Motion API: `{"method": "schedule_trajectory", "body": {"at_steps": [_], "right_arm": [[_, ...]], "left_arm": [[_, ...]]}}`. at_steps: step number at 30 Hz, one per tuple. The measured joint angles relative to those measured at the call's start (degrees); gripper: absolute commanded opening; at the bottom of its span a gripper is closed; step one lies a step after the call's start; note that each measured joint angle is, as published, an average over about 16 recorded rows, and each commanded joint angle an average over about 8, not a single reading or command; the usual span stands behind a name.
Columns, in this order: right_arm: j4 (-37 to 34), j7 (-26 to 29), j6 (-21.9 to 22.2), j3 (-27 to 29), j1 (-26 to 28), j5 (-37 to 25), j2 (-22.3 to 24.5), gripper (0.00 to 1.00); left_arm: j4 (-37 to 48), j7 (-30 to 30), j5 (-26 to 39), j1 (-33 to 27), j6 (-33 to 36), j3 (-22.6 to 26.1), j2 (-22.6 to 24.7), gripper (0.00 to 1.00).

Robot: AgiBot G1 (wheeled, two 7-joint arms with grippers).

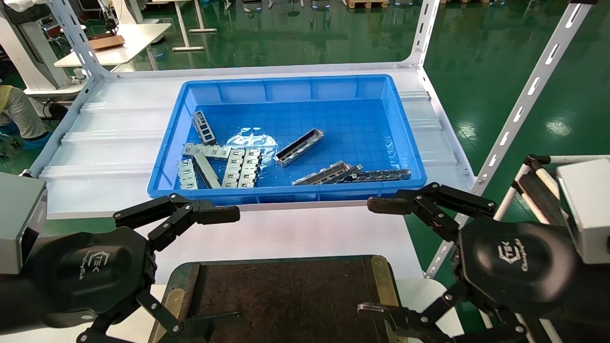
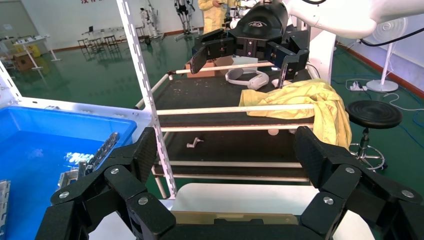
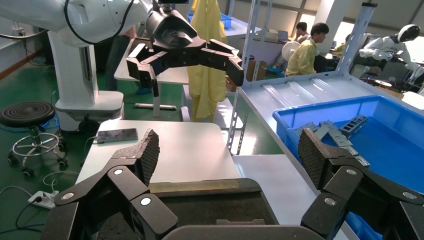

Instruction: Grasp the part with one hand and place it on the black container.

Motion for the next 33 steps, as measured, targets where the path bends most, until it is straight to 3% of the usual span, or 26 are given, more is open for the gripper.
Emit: {"method": "schedule_trajectory", "body": {"at_steps": [33], "right_arm": [[0.00, 0.00, 0.00, 0.00, 0.00, 0.00, 0.00, 1.00]], "left_arm": [[0.07, 0.02, -0.03, -0.06, -0.01, 0.06, 0.05, 1.00]]}}
